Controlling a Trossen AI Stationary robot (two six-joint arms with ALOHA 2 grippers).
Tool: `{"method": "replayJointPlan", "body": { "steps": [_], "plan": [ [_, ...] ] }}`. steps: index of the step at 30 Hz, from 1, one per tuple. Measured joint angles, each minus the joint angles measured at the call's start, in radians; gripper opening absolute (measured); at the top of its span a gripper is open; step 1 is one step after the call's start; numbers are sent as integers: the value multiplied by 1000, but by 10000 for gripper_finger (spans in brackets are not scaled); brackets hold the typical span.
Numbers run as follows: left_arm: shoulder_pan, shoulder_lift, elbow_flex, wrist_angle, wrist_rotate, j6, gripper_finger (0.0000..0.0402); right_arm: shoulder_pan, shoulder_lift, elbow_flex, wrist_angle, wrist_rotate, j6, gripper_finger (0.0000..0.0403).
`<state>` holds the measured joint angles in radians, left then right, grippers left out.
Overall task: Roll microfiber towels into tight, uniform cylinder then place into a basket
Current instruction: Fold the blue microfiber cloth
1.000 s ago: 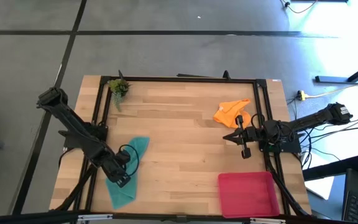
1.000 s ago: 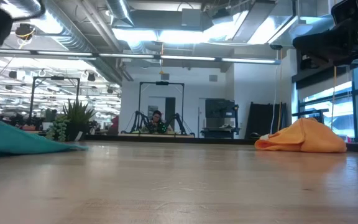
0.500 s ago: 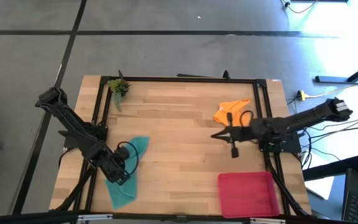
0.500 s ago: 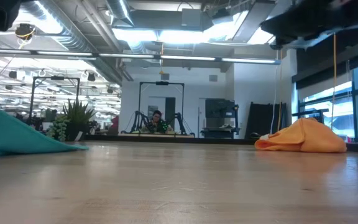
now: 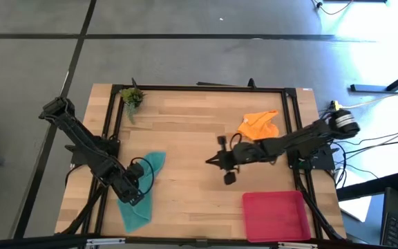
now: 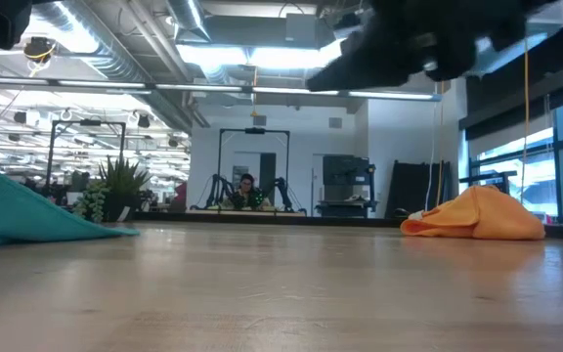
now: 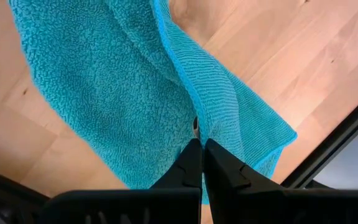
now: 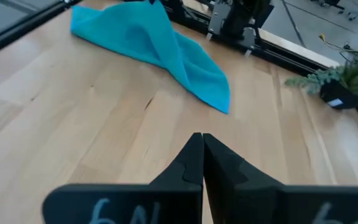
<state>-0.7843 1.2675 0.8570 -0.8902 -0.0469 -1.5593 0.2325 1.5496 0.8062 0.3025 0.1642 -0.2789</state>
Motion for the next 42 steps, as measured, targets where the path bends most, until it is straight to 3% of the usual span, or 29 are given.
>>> {"method": "replayJointPlan", "body": {
  "steps": [7, 16, 24, 30, 36, 42],
  "plan": [
    [0, 0, 0, 1, -31, 0, 0, 0, 128, 134, -1, 0, -14, 14],
    [-2, 0, 0, 8, -34, 3, 0, 0, 214, 210, 1, 0, -18, 22],
    [-2, 0, 0, 9, -39, 7, 0, 0, 279, 258, 25, -11, -48, 101],
    [-2, 0, 0, 11, -39, 7, 0, 1, 403, 274, 219, -192, -102, 140],
    [-2, 0, 0, 14, -41, 1, 0, -8, 545, 405, 227, -210, -124, 139],
    [-2, 0, 0, 12, -41, 0, 0, -38, 672, 585, 119, -211, -131, 127]
  ]
}}
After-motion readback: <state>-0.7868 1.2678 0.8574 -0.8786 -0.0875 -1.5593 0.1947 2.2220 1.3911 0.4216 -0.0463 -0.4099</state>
